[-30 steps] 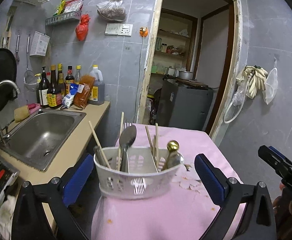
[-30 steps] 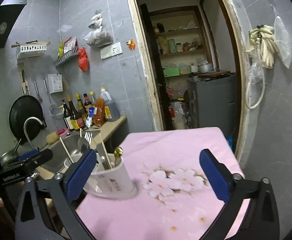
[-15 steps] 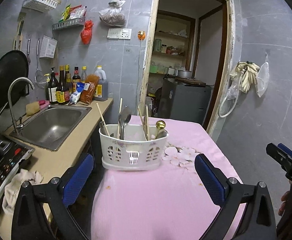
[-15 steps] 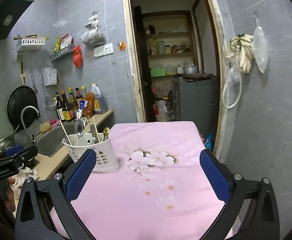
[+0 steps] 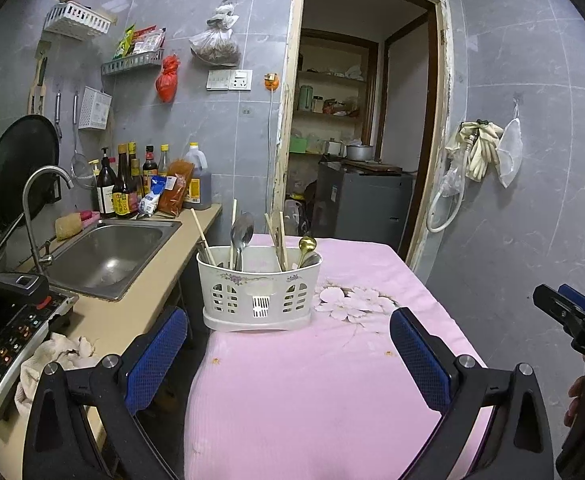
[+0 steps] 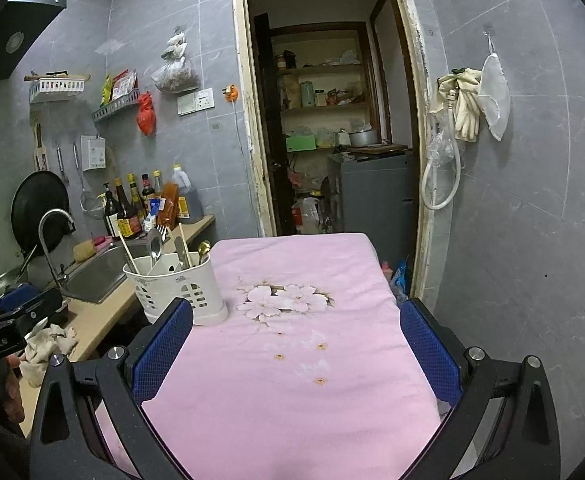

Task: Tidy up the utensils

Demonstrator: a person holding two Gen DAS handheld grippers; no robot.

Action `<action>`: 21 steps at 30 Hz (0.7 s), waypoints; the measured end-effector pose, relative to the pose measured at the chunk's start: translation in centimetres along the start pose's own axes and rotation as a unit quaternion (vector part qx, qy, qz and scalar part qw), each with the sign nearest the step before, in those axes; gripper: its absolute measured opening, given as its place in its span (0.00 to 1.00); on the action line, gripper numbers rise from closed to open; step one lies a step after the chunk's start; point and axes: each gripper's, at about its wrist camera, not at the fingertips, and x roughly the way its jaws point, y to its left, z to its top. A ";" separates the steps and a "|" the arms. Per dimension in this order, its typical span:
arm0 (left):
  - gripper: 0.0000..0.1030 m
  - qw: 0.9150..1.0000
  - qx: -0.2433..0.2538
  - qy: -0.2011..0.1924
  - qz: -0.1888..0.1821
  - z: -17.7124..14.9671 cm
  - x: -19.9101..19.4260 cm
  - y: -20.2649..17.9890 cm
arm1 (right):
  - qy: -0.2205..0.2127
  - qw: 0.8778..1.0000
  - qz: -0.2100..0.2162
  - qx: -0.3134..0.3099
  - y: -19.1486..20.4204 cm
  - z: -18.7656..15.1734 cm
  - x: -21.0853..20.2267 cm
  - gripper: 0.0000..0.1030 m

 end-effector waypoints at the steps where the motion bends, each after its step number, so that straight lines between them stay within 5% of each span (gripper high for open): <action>1: 0.99 1.000 0.000 -0.001 0.000 0.0 -0.1 -0.1 | 0.000 1.000 0.000 0.000 0.0 0.0 0.0 0.99; 21: 0.99 1.000 0.001 0.002 0.005 -0.1 0.0 -0.1 | 0.005 1.000 0.011 0.004 0.0 -0.3 0.8 0.99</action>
